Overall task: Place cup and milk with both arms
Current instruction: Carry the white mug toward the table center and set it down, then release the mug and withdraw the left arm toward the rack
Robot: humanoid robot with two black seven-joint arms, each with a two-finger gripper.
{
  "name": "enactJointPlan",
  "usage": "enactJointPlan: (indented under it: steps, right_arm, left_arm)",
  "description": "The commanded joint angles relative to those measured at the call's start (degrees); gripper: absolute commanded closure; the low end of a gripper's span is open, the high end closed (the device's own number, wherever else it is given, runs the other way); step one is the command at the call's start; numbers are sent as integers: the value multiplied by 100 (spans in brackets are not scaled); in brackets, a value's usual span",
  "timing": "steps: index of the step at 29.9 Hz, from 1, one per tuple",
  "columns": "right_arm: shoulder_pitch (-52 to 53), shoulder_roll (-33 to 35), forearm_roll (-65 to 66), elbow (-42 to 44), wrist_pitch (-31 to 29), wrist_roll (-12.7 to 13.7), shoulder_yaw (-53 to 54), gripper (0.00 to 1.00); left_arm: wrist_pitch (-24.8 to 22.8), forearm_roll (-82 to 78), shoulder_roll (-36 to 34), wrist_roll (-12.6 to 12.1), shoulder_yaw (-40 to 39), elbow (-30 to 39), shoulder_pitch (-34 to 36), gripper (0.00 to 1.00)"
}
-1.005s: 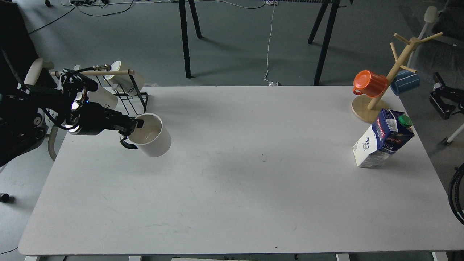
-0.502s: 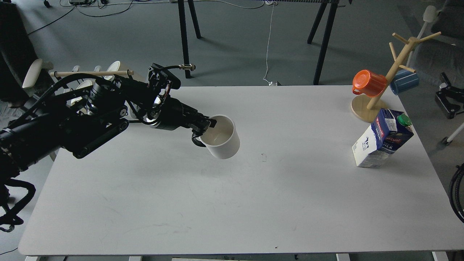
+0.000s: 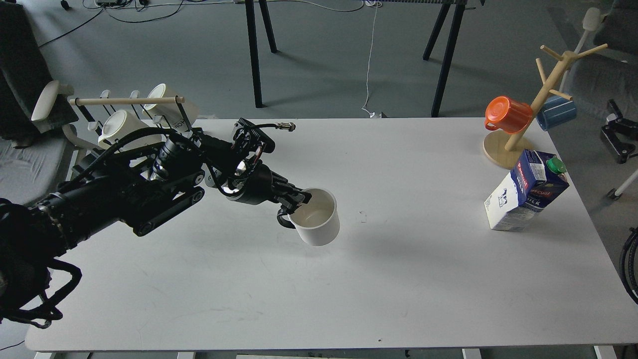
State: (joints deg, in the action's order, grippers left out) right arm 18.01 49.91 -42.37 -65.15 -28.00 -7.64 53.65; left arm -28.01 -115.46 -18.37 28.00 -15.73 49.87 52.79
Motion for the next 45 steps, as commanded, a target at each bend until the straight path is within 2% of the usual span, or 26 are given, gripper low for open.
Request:
enactJointPlan:
  steps: [1, 8, 21, 22, 26, 27, 28, 31, 38, 45]
  right_arm:
    - [0, -16, 9, 2, 0, 0, 5, 4]
    - [-17, -16, 0, 2, 0, 0, 5, 4]
    - [-26, -25, 0, 2, 0, 0, 5, 4]
    - [-26, -25, 0, 2, 0, 0, 14, 4]
    - [-17, -16, -26, -33, 0, 8, 23, 4]
    - [-26, 10, -61, -68, 0, 17, 23, 4]
    - [-43, 36, -105, -112, 0, 43, 32, 4]
    - [-96, 290, -280, -445, 0, 61, 14, 3]
    - [-552, 897, -1229, -1087, 0, 61, 14, 3]
    - [-2202, 1425, -1615, -1352, 0, 26, 14, 3]
  left_arm:
    - [1, -3, 132, 0, 0, -39, -155, 94]
    - [111, 6, 282, 0, 0, -206, -217, 91]
    - [111, 41, 291, 0, -9, -206, -287, 78]
    - [85, 50, 282, 0, -17, -214, -287, 70]
    - [58, 339, 203, 0, -105, -197, -278, 27]
    - [50, 601, 185, 0, -131, -197, -270, 18]
    - [41, 882, 176, 0, -167, -206, -252, 16]
    - [1, 1875, -95, 0, -202, -215, -173, 12]
    - [1, 4432, -728, 0, -535, -354, 3, 11]
    - [1, 7815, -1457, 0, -1010, -952, -49, 11]
